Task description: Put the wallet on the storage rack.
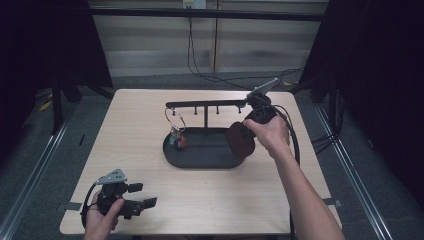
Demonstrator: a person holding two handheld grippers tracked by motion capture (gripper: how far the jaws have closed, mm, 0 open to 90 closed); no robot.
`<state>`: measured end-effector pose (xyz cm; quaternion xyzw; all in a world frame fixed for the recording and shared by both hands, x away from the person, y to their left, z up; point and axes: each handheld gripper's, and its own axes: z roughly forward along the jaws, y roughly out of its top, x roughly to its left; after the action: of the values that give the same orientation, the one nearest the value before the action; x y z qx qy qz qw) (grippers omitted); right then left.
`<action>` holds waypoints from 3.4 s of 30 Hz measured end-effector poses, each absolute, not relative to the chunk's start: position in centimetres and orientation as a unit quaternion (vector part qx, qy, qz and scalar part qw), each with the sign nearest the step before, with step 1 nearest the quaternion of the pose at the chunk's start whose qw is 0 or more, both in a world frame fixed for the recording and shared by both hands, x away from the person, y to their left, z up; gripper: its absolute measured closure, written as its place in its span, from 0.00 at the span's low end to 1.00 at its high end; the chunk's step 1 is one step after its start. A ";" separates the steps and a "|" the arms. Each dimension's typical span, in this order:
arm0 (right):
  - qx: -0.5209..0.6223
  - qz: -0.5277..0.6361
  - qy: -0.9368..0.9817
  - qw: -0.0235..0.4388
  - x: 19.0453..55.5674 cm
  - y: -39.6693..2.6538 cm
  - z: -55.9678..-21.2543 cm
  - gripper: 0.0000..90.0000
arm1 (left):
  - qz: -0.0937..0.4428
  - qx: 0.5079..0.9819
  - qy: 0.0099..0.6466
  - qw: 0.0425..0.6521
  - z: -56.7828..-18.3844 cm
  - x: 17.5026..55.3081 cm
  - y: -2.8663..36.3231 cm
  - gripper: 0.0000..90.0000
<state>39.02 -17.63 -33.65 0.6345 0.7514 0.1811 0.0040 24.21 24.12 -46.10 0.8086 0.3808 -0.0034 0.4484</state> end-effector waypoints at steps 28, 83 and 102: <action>0.673 0.279 0.682 -0.069 40.6 -18.8 -37.9 0.80 | -0.004 0.811 0.377 0.448 -46.0 24.0 24.0 0.18; 0.679 0.259 0.687 0.006 41.1 -18.8 -43.4 0.59 | -0.007 0.819 0.370 0.439 -46.1 23.9 23.9 0.18; 0.612 0.291 0.734 0.054 37.9 -19.2 -40.5 0.39 | -0.001 0.810 0.392 0.435 -46.1 24.6 23.9 0.18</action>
<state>37.89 -19.18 -40.47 0.6115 0.7339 0.2907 0.0539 24.63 23.94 -46.14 0.8103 0.3923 -0.0014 0.4353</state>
